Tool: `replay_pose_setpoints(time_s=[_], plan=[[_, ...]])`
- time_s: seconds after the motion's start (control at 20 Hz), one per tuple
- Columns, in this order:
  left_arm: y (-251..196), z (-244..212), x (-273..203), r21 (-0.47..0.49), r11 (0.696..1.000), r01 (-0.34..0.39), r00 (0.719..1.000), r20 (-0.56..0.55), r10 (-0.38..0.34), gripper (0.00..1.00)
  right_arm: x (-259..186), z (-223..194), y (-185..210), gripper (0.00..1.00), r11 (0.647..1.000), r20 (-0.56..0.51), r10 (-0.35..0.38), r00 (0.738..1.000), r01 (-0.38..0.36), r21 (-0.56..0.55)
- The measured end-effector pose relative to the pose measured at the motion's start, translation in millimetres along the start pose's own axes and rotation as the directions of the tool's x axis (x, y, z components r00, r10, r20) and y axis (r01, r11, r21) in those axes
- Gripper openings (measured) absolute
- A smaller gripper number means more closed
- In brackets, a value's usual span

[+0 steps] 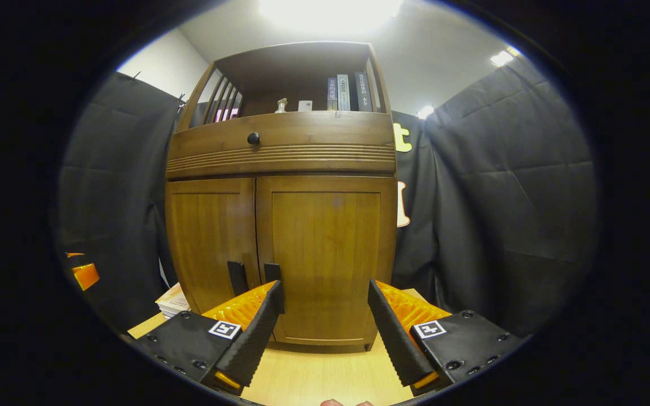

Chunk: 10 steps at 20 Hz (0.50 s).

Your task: Open the right door of the double-door shoe cabinet with the right hand, and open the left door with the left hand.

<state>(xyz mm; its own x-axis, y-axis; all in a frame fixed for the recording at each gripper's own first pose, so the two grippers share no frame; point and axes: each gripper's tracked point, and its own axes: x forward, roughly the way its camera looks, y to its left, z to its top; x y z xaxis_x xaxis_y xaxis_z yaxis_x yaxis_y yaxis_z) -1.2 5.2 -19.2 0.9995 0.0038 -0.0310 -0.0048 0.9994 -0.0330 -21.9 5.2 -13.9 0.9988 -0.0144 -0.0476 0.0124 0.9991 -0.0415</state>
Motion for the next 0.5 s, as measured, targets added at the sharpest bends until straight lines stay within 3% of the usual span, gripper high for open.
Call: replay_pose_setpoints(time_s=[0.25,0.5], plan=[[3.3,-9.1,3.0,-0.032,0.999,-0.005,1.0,-0.012,0.005,0.96,-7.5,-9.1,-4.4,0.93,1.0,-0.039,-0.014,0.999,0.014,-0.003],[1.6,-31.9,4.9,-0.006,0.999,-0.031,0.999,-0.042,0.031,0.95,-5.4,-10.5,-12.0,0.95,0.999,-0.047,-0.038,0.998,0.037,-0.009]])
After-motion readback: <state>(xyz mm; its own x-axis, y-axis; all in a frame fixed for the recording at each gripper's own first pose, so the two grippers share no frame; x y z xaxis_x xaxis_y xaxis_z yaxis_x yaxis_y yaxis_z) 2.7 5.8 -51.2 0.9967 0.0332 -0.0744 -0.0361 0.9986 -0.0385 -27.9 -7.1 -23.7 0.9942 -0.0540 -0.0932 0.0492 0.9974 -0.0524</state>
